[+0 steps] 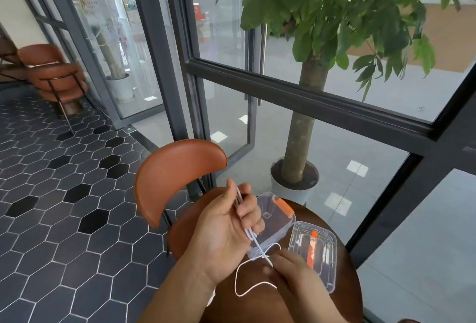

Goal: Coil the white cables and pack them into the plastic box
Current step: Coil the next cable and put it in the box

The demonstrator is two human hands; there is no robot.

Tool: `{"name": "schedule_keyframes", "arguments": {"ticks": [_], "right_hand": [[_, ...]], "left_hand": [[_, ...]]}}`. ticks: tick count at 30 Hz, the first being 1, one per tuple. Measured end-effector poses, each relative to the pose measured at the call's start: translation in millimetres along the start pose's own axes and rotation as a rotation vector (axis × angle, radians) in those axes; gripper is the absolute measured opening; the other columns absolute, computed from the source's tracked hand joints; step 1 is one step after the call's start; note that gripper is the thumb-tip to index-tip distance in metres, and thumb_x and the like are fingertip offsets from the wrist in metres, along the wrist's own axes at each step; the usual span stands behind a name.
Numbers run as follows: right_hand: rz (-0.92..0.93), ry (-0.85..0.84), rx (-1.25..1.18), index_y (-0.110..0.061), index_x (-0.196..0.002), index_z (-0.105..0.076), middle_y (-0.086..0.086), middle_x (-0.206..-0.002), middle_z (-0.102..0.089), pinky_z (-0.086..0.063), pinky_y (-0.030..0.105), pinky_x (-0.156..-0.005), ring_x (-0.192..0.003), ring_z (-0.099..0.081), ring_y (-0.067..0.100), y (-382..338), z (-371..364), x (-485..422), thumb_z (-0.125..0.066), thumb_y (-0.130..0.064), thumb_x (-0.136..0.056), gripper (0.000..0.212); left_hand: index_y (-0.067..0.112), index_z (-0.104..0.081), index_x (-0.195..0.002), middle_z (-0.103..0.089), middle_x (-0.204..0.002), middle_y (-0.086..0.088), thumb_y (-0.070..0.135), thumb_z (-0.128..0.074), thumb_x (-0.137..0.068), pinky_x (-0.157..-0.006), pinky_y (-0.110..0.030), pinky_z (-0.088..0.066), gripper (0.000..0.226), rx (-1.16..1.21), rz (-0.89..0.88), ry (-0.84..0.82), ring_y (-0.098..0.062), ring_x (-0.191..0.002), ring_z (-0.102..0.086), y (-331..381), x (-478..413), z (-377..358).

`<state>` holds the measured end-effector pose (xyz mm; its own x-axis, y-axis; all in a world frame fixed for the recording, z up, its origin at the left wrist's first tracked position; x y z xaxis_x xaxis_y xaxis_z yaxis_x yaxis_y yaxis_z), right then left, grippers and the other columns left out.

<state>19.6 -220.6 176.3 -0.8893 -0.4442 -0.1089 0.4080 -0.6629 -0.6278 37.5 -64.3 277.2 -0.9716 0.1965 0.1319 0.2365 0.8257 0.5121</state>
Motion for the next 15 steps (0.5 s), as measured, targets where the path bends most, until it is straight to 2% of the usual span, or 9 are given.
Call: {"name": "schedule_keyframes", "arguments": {"ticks": [2, 4, 6, 8, 9, 10, 12, 13, 15], "right_hand": [[0.047, 0.021, 0.127, -0.038, -0.097, -0.063, -0.013, -0.088, -0.054, -0.043, 0.019, -0.069, -0.086, -0.058, 0.017, 9, 7, -20, -0.067, -0.042, -0.088, 0.011], [0.041, -0.053, 0.162, -0.042, -0.102, -0.059, -0.010, -0.087, -0.054, -0.039, 0.018, -0.072, -0.092, -0.059, 0.024, 9, 23, -41, -0.070, -0.026, -0.085, 0.025], [0.126, -0.073, 0.199, -0.043, -0.103, -0.065, 0.000, -0.119, -0.064, -0.046, 0.032, -0.096, -0.120, -0.054, 0.029, 3, 46, -62, -0.072, -0.025, -0.085, 0.026], [0.287, -0.114, 0.344, -0.036, -0.099, -0.076, 0.001, -0.151, -0.050, -0.030, 0.039, -0.119, -0.148, -0.031, 0.028, -8, 69, -81, -0.072, -0.028, -0.087, 0.016], [0.355, -0.173, 0.394, -0.033, -0.100, -0.077, -0.001, -0.151, -0.051, -0.026, 0.038, -0.122, -0.151, -0.029, 0.023, -15, 77, -88, -0.071, -0.029, -0.089, 0.014], [0.372, -0.231, 0.448, -0.029, -0.102, -0.077, -0.002, -0.143, -0.060, -0.030, 0.036, -0.121, -0.146, -0.040, 0.020, -25, 86, -92, -0.069, -0.029, -0.091, 0.014], [0.330, -0.274, 0.544, -0.023, -0.105, -0.075, -0.003, -0.115, -0.073, -0.048, 0.029, -0.096, -0.115, -0.064, 0.018, -42, 105, -95, -0.062, -0.032, -0.096, 0.019], [0.295, -0.274, 0.572, -0.022, -0.105, -0.073, -0.003, -0.106, -0.074, -0.050, 0.029, -0.084, -0.102, -0.068, 0.018, -50, 114, -94, -0.058, -0.034, -0.098, 0.021], [0.253, -0.244, 0.600, -0.023, -0.101, -0.070, -0.004, -0.097, -0.073, -0.051, 0.032, -0.074, -0.089, -0.067, 0.017, -62, 128, -86, -0.051, -0.038, -0.100, 0.024]], "left_hand": [[0.007, -0.064, -0.084, -0.041, -0.057, 0.000, 0.039, -0.050, -0.096, -0.047, -0.025, -0.043, 0.036, -0.009, 0.090, -0.109, -0.011, -0.044, -0.042, -8, 2, -1], [0.006, -0.062, -0.091, -0.044, -0.058, 0.000, 0.039, -0.051, -0.098, -0.050, -0.026, -0.044, 0.035, -0.038, 0.187, -0.235, -0.011, -0.045, -0.045, -17, 6, -1], [0.004, -0.060, -0.099, -0.048, -0.059, 0.000, 0.039, -0.049, -0.101, -0.052, -0.027, -0.047, 0.037, -0.182, 0.258, -0.327, -0.012, -0.047, -0.050, -22, 11, -2], [0.001, -0.059, -0.103, -0.053, -0.059, -0.002, 0.037, -0.040, -0.103, -0.052, -0.026, -0.049, 0.041, -0.435, 0.321, -0.358, -0.013, -0.046, -0.055, -23, 15, 0], [0.001, -0.060, -0.103, -0.057, -0.059, -0.004, 0.036, -0.037, -0.104, -0.052, -0.026, -0.050, 0.042, -0.551, 0.362, -0.350, -0.014, -0.046, -0.058, -22, 16, 2], [0.000, -0.060, -0.103, -0.061, -0.061, -0.007, 0.035, -0.037, -0.105, -0.052, -0.025, -0.051, 0.042, -0.641, 0.405, -0.336, -0.016, -0.047, -0.061, -20, 17, 5], [0.001, -0.062, -0.103, -0.068, -0.069, -0.013, 0.037, -0.040, -0.104, -0.052, -0.026, -0.052, 0.042, -0.781, 0.456, -0.312, -0.019, -0.051, -0.065, -15, 18, 10], [0.000, -0.063, -0.105, -0.070, -0.074, -0.015, 0.039, -0.042, -0.103, -0.053, -0.027, -0.051, 0.044, -0.846, 0.452, -0.288, -0.021, -0.053, -0.066, -13, 17, 12], [-0.003, -0.063, -0.113, -0.072, -0.082, -0.019, 0.042, -0.044, -0.100, -0.049, -0.025, -0.046, 0.050, -0.901, 0.390, -0.200, -0.022, -0.055, -0.066, -12, 13, 19]]}}
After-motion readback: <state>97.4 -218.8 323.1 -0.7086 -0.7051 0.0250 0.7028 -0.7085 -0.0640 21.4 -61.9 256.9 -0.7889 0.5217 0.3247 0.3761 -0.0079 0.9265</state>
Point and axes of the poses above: each hand's wrist, its own x-axis away from the middle knuckle, its own z-axis out of the back of the hand, y = z × x, the point moved 3 cm from there along -x, towards the middle knuckle
